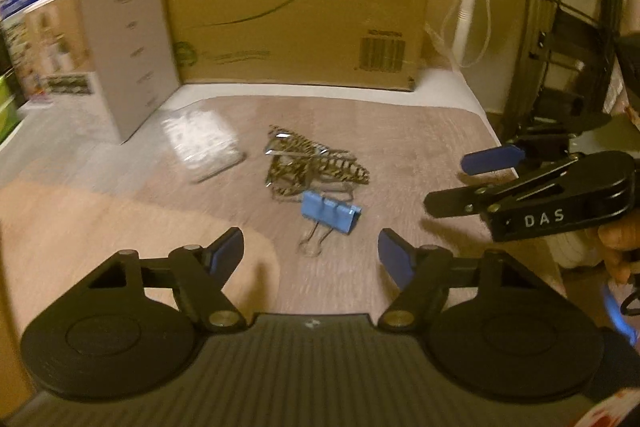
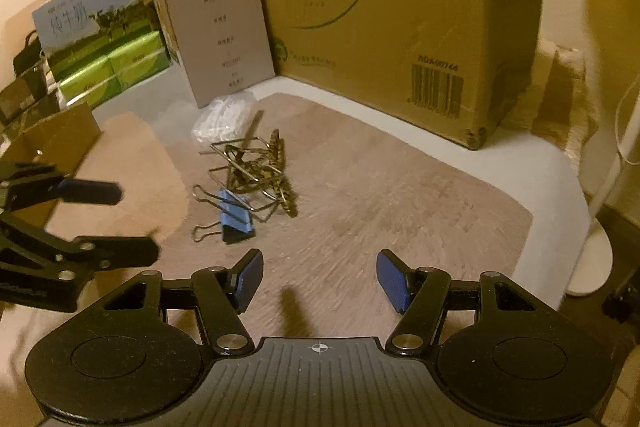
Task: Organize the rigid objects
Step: 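Grasp the blue binder clip with the left tool while the right tool grasps the wire clips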
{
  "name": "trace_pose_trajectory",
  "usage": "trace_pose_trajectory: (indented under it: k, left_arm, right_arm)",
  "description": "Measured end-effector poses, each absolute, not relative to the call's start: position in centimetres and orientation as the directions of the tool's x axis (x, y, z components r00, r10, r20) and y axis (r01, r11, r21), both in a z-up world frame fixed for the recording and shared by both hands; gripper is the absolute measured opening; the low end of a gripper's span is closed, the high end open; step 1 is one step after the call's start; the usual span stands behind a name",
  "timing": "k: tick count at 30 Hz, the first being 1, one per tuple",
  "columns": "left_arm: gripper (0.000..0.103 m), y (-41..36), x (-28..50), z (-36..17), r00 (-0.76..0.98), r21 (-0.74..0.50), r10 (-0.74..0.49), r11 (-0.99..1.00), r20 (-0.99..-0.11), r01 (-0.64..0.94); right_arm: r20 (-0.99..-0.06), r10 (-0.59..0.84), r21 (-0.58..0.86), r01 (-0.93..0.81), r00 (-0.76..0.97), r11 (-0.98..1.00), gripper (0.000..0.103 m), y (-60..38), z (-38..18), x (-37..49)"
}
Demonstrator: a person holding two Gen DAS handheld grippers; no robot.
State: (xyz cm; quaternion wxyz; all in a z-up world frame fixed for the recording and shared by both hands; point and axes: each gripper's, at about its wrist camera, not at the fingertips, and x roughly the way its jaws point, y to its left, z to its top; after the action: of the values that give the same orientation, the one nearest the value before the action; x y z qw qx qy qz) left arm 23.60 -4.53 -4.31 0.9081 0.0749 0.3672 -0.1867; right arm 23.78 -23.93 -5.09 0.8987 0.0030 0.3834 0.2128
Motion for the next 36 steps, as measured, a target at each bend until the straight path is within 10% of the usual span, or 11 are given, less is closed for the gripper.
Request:
trace_pose_trajectory:
  k: [14,36]
  left_arm:
    - [0.040,-7.0,28.0,-7.6,0.598,0.040,-0.345,0.844,-0.724,0.535]
    - [0.038,0.1,23.5,-3.7,0.680,-0.015,-0.192,0.966,-0.707,0.257]
  right_arm:
    - [-0.688,0.395,0.174,-0.390,0.608,0.904,0.063,-24.2,-6.5,26.0]
    - [-0.629,0.490,0.149,-0.524,0.604,0.838,0.059,-17.4,-5.1,26.2]
